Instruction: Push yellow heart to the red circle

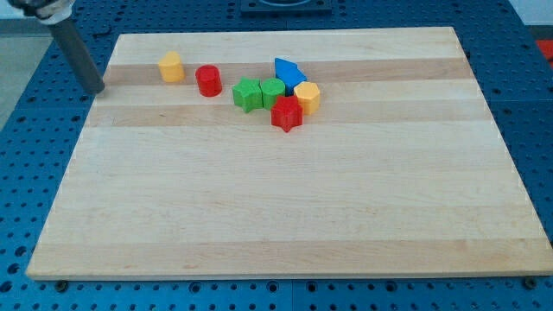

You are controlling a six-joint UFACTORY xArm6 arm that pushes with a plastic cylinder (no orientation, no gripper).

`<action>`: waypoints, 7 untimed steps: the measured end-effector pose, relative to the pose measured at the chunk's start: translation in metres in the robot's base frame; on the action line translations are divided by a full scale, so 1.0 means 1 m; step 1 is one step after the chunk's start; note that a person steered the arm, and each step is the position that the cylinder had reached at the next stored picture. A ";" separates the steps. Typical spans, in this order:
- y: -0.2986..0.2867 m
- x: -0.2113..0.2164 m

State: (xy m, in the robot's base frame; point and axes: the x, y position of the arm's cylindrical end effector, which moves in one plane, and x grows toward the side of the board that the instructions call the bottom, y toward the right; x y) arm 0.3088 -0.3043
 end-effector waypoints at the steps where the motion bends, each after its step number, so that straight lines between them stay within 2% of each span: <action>1: 0.003 -0.045; 4: 0.079 -0.051; 7: 0.128 -0.036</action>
State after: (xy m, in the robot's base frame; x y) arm 0.2730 -0.1766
